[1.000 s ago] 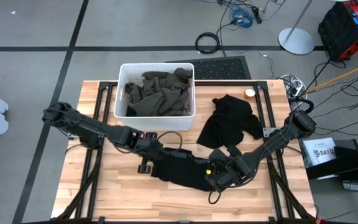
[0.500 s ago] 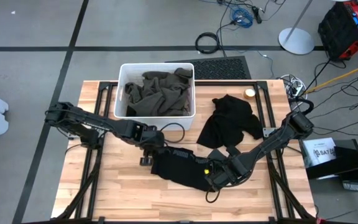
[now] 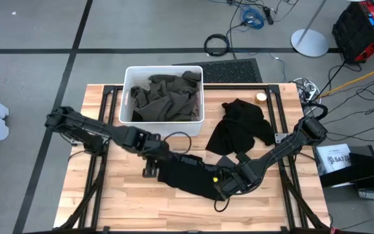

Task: Sort clothes
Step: Put the black boxer into the white laundry bin

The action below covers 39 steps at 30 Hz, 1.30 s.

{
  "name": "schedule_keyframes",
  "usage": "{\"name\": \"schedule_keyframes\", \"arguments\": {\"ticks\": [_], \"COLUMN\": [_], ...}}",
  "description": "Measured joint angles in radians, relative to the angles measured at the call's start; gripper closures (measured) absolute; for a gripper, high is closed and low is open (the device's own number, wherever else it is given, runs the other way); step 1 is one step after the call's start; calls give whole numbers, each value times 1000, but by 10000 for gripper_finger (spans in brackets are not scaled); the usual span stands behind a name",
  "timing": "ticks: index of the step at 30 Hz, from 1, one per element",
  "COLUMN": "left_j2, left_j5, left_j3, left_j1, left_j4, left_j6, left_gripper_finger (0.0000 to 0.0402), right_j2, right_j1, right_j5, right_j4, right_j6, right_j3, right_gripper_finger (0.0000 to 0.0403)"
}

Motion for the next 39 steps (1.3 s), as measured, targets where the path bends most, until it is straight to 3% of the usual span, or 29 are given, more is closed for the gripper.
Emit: {"name": "schedule_keyframes", "arguments": {"ticks": [4,8,18,23,28,33,39], "left_j2": [-19,-71,-337,-450,-480,-472,-469], "left_j5": [0,-4,-236,-343,-351,-352,-352], "left_j3": [1,1,-61,-143,-212,-231,-254], "left_j1": [-64,-112,-211,-288,-319,-319,-319], "left_j4": [116,117,175,498,768,832,884], "left_j6": [0,1,-78,49,208,240,267], "left_gripper_finger": [213,228,238,238,238,238,238], "right_j2": [14,48,147,211,266,277,273], "right_j1": [12,15,-6,-22,-48,-62,-59], "right_j5": [6,4,2,-50,-81,-129,-188], "right_j4": [11,22,128,113,111,101,80], "right_j6": [-31,-30,-94,-94,-121,-127,-144], "right_j3": [0,0,0,0,6,7,6], "right_gripper_finger": [398,367,206,127,77,103,233]}}
